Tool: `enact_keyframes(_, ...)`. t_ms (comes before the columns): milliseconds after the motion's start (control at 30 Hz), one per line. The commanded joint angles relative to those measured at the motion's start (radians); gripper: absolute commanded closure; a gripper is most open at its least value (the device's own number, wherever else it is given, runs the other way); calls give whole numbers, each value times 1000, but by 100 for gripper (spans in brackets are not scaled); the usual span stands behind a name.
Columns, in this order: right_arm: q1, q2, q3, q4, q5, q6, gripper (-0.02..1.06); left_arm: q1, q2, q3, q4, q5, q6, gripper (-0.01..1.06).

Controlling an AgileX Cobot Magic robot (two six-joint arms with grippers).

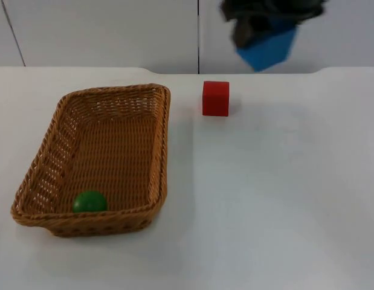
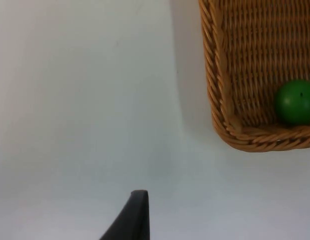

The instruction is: Place all geometric objects except the red cube into the basket.

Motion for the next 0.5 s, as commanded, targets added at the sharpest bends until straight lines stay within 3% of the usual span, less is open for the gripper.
enact_keyframes(0, 79, 111, -162, 17, 41, -24, 104, -4, -4, 3, -1, -11, 0, 0)
enact_keyframes(33, 79, 111, -162, 17, 41, -24, 104, -4, -4, 3, -1, -11, 0, 0)
enact_keyframes(133, 155, 285, -395, 33, 84, -49, 104, -4, -4, 3, 5, -21, 0, 0)
enact_keyframes(333, 216, 462, -596, 51, 62, -49, 104, -4, -4, 3, 17, -27, 0, 0)
enact_keyframes(467, 240, 536, -617, 51, -1, -49, 104, -4, -4, 3, 19, -23, 0, 0)
